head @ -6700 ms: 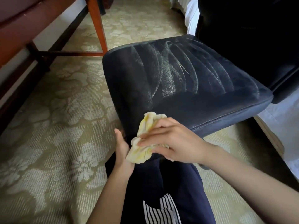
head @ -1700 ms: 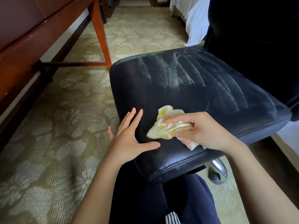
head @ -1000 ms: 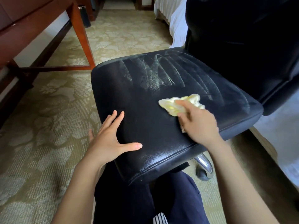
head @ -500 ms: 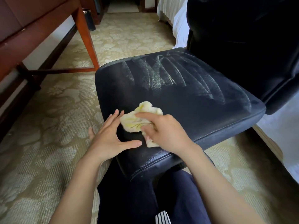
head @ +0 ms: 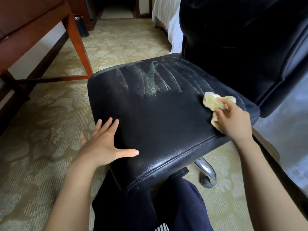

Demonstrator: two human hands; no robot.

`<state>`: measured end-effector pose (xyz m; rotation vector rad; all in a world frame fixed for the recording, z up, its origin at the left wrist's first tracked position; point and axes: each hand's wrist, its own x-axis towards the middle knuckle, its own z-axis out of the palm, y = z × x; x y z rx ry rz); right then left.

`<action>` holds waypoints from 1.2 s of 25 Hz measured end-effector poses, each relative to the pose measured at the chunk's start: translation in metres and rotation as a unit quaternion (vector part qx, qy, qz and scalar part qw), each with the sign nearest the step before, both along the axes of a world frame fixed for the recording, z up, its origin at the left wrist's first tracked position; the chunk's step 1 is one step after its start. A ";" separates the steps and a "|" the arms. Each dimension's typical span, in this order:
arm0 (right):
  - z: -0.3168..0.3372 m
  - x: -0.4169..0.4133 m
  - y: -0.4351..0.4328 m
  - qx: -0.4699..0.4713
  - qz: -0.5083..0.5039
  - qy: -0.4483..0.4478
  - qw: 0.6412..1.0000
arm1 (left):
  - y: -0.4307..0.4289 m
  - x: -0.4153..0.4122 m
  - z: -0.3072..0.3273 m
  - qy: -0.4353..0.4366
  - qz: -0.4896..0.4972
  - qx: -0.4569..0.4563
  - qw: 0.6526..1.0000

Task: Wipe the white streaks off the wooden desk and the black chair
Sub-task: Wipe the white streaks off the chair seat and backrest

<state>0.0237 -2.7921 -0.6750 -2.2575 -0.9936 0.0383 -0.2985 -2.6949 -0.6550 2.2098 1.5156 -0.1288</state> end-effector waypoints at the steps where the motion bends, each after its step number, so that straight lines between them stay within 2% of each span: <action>1: 0.000 0.000 -0.001 0.004 -0.013 -0.003 1.000 | 0.000 0.005 0.002 0.001 -0.006 0.011 1.000; 3: 0.000 -0.012 -0.002 -0.005 -0.008 -0.021 1.000 | -0.002 0.023 0.006 -0.013 -0.033 0.035 0.999; 7: 0.006 -0.051 -0.019 -0.025 0.066 -0.042 0.997 | -0.012 0.079 0.010 -0.026 -0.143 0.060 0.988; 11: 0.003 -0.074 -0.041 0.001 0.150 -0.019 0.989 | -0.020 0.120 0.012 -0.022 -0.217 0.055 0.974; 14: -0.003 -0.064 -0.050 0.029 0.176 0.006 0.984 | -0.021 0.137 0.010 0.001 -0.237 0.043 0.970; 18: -0.009 -0.030 -0.054 0.050 0.074 -0.023 0.996 | -0.017 0.148 0.010 0.066 -0.240 0.040 0.968; 21: -0.007 0.008 -0.048 0.059 -0.010 -0.008 0.998 | -0.018 0.153 0.016 0.112 -0.252 0.063 0.959; 26: -0.008 0.062 -0.026 0.054 -0.097 0.025 0.993 | -0.019 0.156 0.017 0.128 -0.264 0.060 0.954; 30: -0.004 0.065 -0.018 0.055 -0.145 0.047 0.987 | -0.018 0.154 0.018 0.128 -0.275 0.066 0.951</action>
